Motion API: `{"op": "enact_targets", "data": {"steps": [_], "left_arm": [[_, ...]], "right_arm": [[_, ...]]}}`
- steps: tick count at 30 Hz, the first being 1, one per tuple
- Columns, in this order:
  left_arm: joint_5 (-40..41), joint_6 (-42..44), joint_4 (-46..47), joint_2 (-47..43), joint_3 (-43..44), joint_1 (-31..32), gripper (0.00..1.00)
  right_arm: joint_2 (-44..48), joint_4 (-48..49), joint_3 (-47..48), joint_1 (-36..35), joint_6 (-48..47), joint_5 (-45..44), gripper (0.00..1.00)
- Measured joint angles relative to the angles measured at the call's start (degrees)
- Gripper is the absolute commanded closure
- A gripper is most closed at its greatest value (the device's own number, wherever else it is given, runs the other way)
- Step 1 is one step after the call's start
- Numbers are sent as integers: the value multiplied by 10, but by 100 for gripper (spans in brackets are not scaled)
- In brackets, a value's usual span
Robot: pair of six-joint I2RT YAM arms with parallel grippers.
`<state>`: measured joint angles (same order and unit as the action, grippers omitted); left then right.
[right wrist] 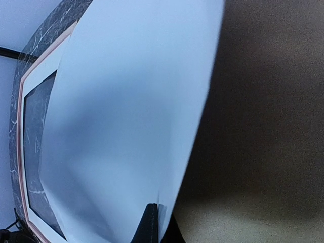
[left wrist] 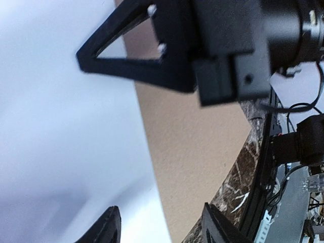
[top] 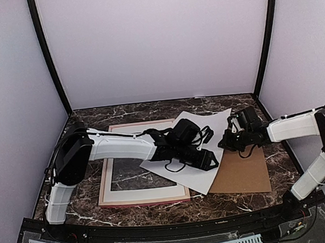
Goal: Put the photo into the frame
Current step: Pass from the left arm to the right, then place the photo on the mat board.
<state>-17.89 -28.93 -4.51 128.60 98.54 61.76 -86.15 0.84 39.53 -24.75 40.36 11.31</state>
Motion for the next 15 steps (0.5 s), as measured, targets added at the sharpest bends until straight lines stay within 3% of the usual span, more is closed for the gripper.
{"op": "enact_targets", "data": {"steps": [7, 15], "left_arm": [[33, 42, -27, -113, -132, -27, 40], [86, 61, -30, -313, -256, -138, 36]], "right_arm": [[26, -73, 42, 4, -86, 21, 100], [55, -132, 85, 25, -148, 143, 100]]}}
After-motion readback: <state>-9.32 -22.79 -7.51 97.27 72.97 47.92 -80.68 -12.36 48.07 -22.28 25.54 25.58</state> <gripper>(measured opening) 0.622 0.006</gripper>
